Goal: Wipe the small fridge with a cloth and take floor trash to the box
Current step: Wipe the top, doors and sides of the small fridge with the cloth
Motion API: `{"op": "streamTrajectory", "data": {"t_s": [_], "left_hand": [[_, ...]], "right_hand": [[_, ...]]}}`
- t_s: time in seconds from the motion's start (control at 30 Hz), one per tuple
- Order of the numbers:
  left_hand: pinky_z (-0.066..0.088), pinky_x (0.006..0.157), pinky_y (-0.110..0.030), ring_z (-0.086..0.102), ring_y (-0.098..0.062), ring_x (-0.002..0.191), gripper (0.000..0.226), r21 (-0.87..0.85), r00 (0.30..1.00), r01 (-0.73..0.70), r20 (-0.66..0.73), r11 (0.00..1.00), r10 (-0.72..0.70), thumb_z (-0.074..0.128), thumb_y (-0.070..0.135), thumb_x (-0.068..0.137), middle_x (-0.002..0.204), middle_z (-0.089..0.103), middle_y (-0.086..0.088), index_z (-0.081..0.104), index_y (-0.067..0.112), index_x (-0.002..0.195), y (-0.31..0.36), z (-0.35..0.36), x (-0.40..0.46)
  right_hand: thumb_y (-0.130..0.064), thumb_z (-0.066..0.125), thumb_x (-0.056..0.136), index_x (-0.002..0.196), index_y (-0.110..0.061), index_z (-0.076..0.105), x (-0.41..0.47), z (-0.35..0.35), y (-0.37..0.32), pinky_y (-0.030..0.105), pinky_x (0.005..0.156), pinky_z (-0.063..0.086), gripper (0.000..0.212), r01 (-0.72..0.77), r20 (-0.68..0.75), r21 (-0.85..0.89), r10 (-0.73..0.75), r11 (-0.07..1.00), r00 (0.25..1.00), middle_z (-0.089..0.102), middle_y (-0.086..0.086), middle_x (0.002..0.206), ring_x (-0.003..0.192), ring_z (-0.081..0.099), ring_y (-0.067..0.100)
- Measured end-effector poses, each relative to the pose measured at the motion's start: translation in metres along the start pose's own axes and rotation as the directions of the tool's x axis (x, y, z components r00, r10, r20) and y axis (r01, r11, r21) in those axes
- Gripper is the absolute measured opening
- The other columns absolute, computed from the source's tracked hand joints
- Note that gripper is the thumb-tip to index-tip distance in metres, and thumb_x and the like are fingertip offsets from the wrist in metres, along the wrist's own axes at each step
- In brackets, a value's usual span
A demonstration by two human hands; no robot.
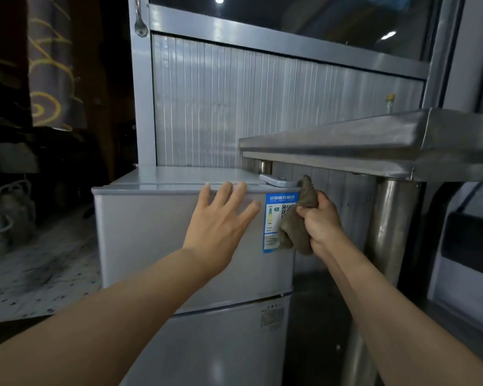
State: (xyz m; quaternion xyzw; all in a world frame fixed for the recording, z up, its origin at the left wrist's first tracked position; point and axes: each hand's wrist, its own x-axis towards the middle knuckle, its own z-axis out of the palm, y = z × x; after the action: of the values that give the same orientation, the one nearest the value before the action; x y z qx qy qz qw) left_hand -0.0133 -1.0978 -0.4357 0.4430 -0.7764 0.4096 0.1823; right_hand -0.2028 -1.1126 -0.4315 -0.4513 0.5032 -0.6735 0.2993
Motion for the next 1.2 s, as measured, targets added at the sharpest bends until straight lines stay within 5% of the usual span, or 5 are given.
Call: {"op": "streamTrajectory", "data": {"t_s": [0.23,0.6,0.73,0.97,1.2], "left_hand": [[0.007,0.112,-0.051,0.003,-0.032,0.141,0.083,-0.033,0.998,-0.041,0.044,0.999,0.042,0.066,0.020,0.078,0.154,-0.002,-0.011,0.010,0.026,0.139,-0.008,-0.004,-0.004],[0.008,0.111,-0.050,0.008,-0.025,0.141,0.067,-0.195,0.997,0.081,0.028,0.977,-0.078,0.058,0.040,0.084,0.155,0.008,-0.004,0.022,0.025,0.138,-0.050,-0.021,-0.026],[0.010,0.112,-0.050,0.010,-0.024,0.141,0.064,-0.276,0.987,0.146,0.102,0.950,-0.122,0.052,0.047,0.086,0.155,0.013,-0.001,0.022,0.026,0.139,-0.070,-0.027,-0.027],[0.017,0.111,-0.044,0.014,-0.021,0.139,0.063,-0.339,0.932,0.254,0.336,0.906,-0.135,0.048,0.049,0.089,0.153,0.018,0.002,0.022,0.024,0.141,-0.144,-0.070,-0.006],[0.024,0.108,-0.041,0.022,-0.021,0.135,0.064,-0.362,0.844,0.349,0.522,0.864,-0.123,0.048,0.048,0.088,0.149,0.025,0.002,0.025,0.021,0.141,-0.212,-0.138,0.033]], "right_hand": [[-0.005,0.043,0.096,0.130,-0.031,0.044,-0.016,0.009,-0.015,0.034,0.075,0.052,0.043,0.098,-0.008,-0.105,-0.099,0.990,0.995,0.054,0.002,0.113,0.094,0.060,0.016],[-0.004,0.049,0.092,0.129,-0.032,0.050,-0.066,0.056,-0.058,0.032,0.100,0.039,0.046,0.328,0.053,-0.381,-0.333,0.865,0.941,0.041,0.003,0.129,0.106,0.042,0.010],[-0.004,0.048,0.093,0.130,-0.028,0.048,-0.061,0.074,-0.080,0.043,0.099,0.046,0.044,0.253,0.099,-0.374,-0.233,0.892,0.967,0.046,0.005,0.129,0.113,0.049,0.019],[-0.010,0.049,0.094,0.128,-0.031,0.042,-0.043,0.109,-0.140,0.024,0.066,0.045,0.040,-0.086,0.155,-0.330,0.143,0.940,0.977,0.049,-0.007,0.110,0.089,0.051,0.007],[-0.017,0.050,0.096,0.108,-0.031,0.047,-0.026,0.129,-0.222,0.030,0.073,0.044,0.019,-0.255,0.168,-0.452,0.363,0.855,0.917,0.054,-0.008,0.090,0.083,0.054,0.009]]}}
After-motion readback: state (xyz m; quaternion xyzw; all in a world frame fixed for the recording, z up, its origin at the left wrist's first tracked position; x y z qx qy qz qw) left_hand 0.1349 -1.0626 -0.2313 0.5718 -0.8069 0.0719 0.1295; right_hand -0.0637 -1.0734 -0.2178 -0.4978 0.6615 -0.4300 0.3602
